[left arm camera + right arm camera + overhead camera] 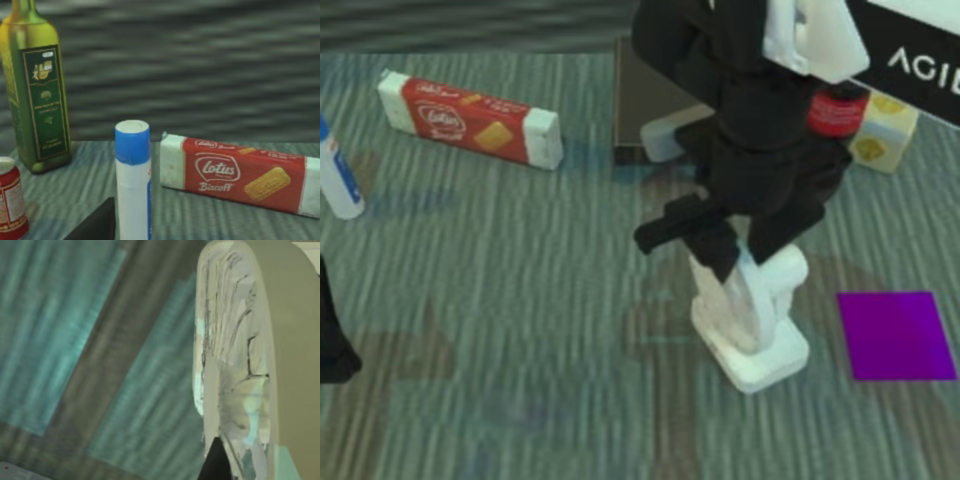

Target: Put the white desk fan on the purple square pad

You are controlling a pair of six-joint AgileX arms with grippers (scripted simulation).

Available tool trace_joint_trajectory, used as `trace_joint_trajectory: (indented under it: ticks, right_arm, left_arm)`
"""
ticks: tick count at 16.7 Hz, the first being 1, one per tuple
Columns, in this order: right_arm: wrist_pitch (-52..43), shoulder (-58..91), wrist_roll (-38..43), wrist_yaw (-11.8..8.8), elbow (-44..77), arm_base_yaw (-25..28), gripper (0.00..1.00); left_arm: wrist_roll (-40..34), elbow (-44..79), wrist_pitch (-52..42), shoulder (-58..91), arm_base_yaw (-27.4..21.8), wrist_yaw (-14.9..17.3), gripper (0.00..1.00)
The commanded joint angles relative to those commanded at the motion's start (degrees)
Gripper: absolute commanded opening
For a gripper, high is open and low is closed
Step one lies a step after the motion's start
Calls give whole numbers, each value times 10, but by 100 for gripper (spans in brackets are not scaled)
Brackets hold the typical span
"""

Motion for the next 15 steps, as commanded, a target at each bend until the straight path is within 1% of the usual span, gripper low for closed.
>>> trace_joint_trajectory:
  ticks: [3, 7, 12, 15]
  right_arm:
    - [-9, -28, -143, -9, -31, -40, 0]
    - [-12, -73, -384, -15, -82, -104, 0]
    - [3, -136, -683, -11, -154, -189, 0]
    - [17, -168, -813, -5, -188, -232, 0]
  left_arm:
    - [0, 0, 0, 0, 0, 0, 100]
    - [0, 0, 0, 0, 0, 0, 100]
    - [0, 0, 0, 0, 0, 0, 100]
    - [0, 0, 0, 0, 0, 0, 100]
